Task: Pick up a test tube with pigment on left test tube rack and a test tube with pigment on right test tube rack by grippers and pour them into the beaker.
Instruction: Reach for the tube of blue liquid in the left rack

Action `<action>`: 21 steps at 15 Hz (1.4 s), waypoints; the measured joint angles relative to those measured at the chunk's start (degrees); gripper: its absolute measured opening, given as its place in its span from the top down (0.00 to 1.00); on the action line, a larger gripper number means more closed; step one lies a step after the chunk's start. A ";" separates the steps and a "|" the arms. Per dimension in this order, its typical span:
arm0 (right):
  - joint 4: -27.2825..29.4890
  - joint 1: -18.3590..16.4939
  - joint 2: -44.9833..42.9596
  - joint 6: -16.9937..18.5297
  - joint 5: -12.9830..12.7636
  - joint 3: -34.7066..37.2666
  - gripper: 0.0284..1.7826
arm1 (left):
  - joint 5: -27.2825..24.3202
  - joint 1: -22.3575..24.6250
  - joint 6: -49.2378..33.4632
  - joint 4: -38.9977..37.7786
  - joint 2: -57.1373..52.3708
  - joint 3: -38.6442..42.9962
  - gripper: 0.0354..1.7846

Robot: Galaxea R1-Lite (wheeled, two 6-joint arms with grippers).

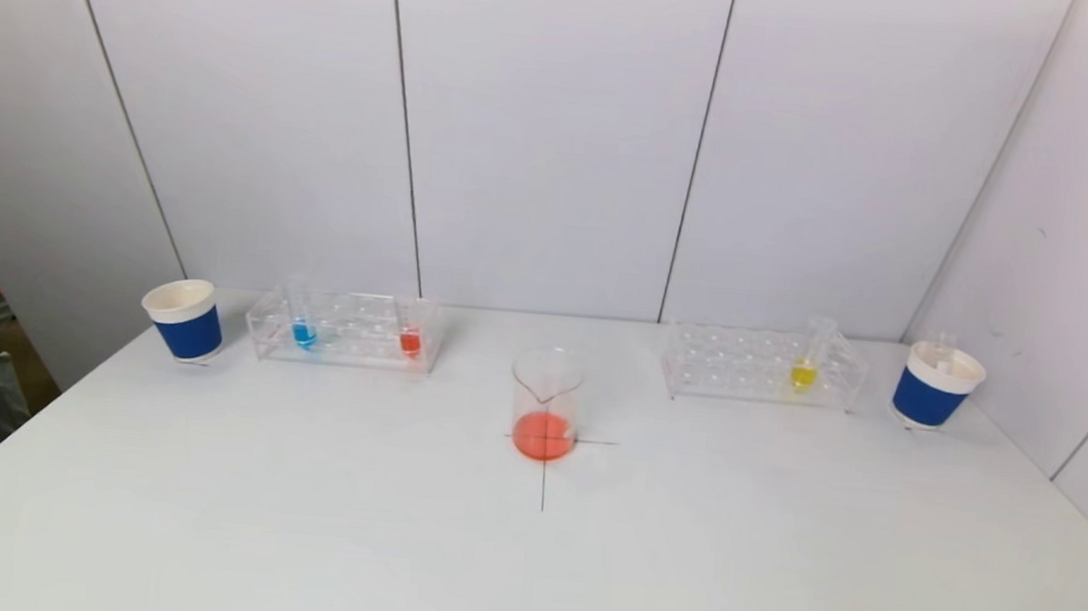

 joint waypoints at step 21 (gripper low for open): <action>14.49 1.30 -12.25 -1.84 1.57 1.62 0.01 | 0.00 0.00 0.00 0.00 0.00 0.00 0.01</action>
